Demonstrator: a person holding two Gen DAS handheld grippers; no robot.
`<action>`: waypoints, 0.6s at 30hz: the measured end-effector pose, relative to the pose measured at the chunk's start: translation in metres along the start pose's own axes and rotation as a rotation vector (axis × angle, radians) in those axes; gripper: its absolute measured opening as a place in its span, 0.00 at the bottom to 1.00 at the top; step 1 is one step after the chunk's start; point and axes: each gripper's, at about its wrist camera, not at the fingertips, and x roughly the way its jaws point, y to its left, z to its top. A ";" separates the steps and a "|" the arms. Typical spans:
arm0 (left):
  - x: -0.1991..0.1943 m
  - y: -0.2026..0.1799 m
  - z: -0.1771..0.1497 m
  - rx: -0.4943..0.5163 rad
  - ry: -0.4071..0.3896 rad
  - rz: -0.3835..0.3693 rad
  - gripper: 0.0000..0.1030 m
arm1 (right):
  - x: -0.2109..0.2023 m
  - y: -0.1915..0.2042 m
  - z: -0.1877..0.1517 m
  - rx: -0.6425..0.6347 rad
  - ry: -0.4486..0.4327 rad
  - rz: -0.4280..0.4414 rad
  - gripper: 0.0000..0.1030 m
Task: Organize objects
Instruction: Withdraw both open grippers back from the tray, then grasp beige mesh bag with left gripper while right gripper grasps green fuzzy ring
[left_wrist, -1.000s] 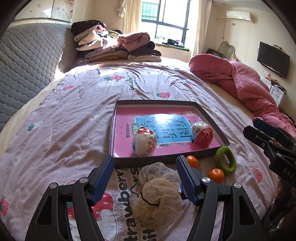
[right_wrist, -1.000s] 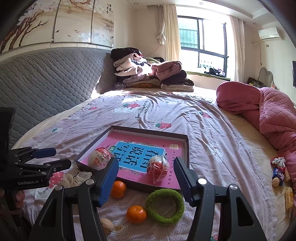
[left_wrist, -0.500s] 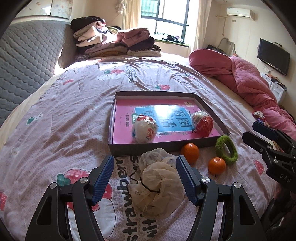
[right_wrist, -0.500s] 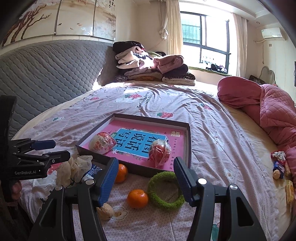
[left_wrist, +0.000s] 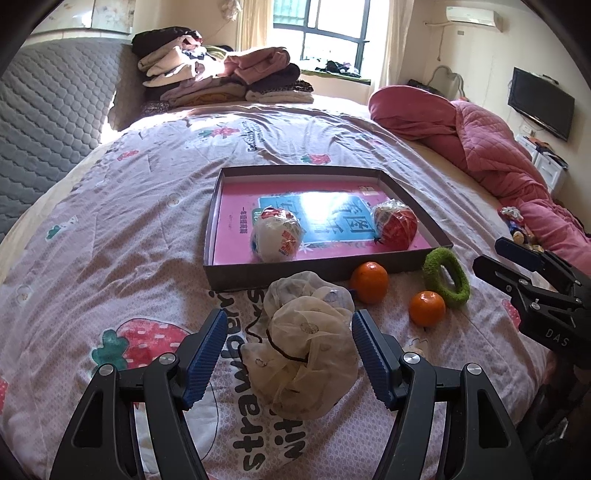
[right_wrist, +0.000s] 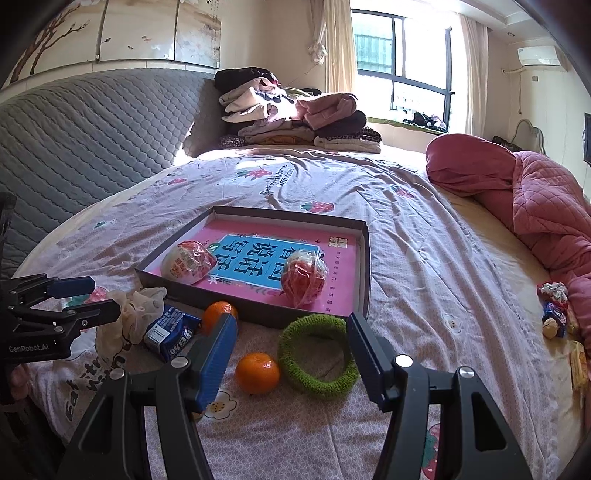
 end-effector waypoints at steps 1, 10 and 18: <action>0.000 -0.001 -0.001 0.002 0.002 0.000 0.69 | 0.000 -0.001 -0.001 0.002 0.004 0.000 0.60; 0.003 -0.005 -0.008 0.021 0.020 -0.003 0.69 | 0.007 -0.006 -0.012 0.025 0.045 0.009 0.60; 0.009 -0.006 -0.012 0.025 0.041 -0.010 0.69 | 0.017 -0.004 -0.016 0.033 0.063 0.012 0.60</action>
